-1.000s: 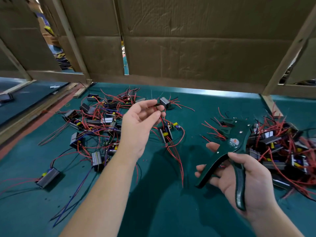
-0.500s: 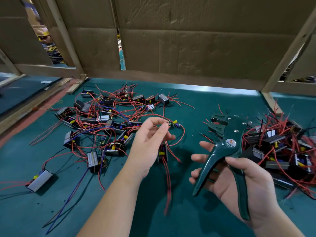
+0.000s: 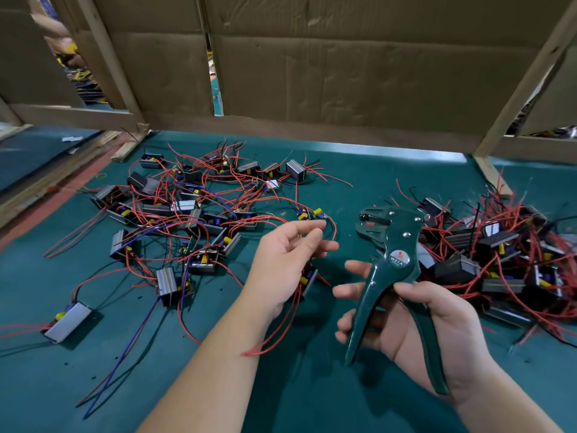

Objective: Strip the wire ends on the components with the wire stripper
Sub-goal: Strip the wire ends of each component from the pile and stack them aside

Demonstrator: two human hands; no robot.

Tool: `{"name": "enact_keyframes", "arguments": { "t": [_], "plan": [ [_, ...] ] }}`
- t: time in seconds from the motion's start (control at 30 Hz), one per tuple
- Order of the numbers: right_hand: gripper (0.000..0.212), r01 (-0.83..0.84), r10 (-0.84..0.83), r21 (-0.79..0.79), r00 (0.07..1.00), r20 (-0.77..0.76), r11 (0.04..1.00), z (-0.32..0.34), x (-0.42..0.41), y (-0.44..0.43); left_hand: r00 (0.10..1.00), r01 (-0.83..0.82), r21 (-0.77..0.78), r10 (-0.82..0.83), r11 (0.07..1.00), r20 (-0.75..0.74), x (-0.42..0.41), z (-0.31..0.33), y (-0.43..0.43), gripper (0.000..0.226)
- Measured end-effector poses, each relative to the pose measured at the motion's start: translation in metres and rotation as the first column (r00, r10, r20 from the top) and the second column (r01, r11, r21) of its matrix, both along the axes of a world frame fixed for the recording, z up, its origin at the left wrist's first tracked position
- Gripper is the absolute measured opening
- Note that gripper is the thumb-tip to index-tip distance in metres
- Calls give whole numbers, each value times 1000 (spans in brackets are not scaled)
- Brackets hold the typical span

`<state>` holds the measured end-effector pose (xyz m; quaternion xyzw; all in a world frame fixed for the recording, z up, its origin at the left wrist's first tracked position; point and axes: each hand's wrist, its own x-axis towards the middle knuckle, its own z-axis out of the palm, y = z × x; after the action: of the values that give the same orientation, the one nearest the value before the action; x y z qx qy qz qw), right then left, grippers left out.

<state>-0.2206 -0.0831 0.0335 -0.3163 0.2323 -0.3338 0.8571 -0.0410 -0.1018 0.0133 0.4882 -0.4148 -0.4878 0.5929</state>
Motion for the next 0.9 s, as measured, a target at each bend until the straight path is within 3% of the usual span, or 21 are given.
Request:
{"name": "enact_keyframes", "arguments": {
  "t": [0.13, 0.23, 0.27, 0.37, 0.47, 0.5, 0.9],
  "plan": [
    [80, 10, -9, 15, 1000, -9, 1000, -2, 1, -1, 997, -21, 22, 19, 1000, 78, -3, -1, 0, 15],
    [81, 25, -25, 25, 1000, -10, 999, -2, 1, -2, 964, -104, -6, 102, 995, 245, -2, -5, 1, 6],
    [80, 27, -27, 26, 1000, -9, 999, -3, 1, -3, 952, -116, -21, 117, 993, 283, -2, -7, 2, 13],
    [79, 30, -30, 30, 999, -13, 999, -4, 0, -3, 952, -95, -14, 95, 995, 289, -1, -8, 2, 22],
    [80, 34, -33, 32, 999, -30, 999, -5, 0, -3, 948, -64, 7, 58, 998, 312, 0, -8, 0, 11],
    [80, 32, -31, 32, 999, -35, 999, -6, 0, -3, 950, -52, 9, 47, 999, 309, 0, -7, 0, 3],
    [72, -109, 109, -1, 993, -46, 994, -4, -2, 1, 1000, -3, -45, 3, 999, -2, 1, 14, 11, 15]
  ]
}}
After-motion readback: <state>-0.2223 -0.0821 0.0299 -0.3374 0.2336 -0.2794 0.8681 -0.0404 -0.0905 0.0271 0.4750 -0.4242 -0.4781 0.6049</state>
